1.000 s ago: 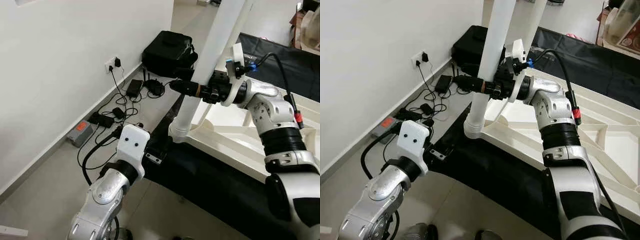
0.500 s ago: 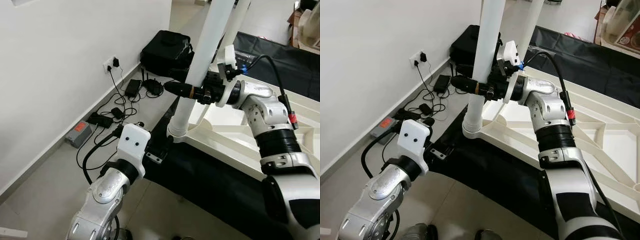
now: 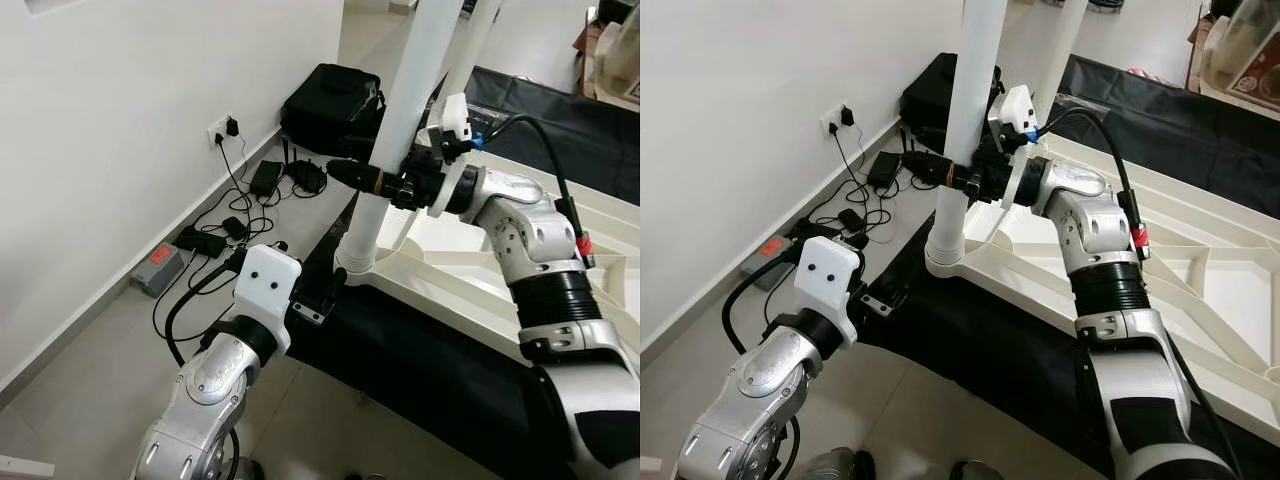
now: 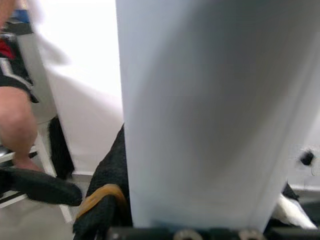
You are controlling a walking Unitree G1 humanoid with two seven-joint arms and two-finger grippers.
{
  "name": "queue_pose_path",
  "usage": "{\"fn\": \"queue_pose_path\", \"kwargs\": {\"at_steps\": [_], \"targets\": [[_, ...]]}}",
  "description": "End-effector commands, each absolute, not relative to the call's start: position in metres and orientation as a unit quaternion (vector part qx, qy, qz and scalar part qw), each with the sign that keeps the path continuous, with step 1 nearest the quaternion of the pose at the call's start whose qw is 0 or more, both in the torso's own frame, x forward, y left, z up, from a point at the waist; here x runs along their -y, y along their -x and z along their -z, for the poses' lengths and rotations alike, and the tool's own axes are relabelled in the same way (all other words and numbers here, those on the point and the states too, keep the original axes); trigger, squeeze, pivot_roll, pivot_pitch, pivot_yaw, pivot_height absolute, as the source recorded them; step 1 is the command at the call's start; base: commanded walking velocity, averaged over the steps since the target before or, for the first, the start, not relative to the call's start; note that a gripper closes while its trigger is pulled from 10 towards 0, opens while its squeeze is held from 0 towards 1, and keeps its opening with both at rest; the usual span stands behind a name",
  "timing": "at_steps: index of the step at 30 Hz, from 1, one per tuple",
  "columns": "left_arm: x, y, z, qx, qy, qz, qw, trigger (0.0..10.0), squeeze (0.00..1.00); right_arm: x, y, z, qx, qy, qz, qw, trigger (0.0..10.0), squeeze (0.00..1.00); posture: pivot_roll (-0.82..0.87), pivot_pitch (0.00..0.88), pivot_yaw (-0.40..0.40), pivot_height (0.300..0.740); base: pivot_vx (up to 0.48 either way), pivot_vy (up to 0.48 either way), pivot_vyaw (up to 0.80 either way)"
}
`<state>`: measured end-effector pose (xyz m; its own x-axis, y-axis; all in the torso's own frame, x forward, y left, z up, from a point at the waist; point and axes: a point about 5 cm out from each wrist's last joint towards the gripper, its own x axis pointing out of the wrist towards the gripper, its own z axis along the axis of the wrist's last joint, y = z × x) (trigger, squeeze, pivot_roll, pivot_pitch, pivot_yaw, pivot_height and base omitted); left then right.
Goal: Building children table
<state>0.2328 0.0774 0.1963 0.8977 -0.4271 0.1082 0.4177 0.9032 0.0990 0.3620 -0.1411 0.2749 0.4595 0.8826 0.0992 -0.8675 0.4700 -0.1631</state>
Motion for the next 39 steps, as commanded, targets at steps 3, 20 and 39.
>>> {"fn": "queue_pose_path", "kwargs": {"at_steps": [3,20,39], "targets": [[-0.078,-0.234,-0.195,0.062,-0.045,0.216,0.974,10.0,0.0,0.154,-0.372,-0.239,0.006,0.034,-0.435,0.9,10.0,0.0,0.15,0.176,-0.069,0.74,0.0,0.0,0.0],[-0.081,-0.239,-0.197,0.067,-0.051,0.212,0.974,10.0,0.0,0.166,-0.366,-0.242,0.039,0.022,-0.294,0.955,10.0,0.0,0.14,0.175,-0.064,0.74,0.0,0.0,0.0],[-0.09,-0.248,-0.2,0.075,-0.063,0.201,0.975,10.0,0.0,0.138,-0.35,-0.241,0.029,0.036,-0.212,0.976,10.0,0.0,0.13,0.181,-0.065,0.74,0.0,0.0,0.0]]}}
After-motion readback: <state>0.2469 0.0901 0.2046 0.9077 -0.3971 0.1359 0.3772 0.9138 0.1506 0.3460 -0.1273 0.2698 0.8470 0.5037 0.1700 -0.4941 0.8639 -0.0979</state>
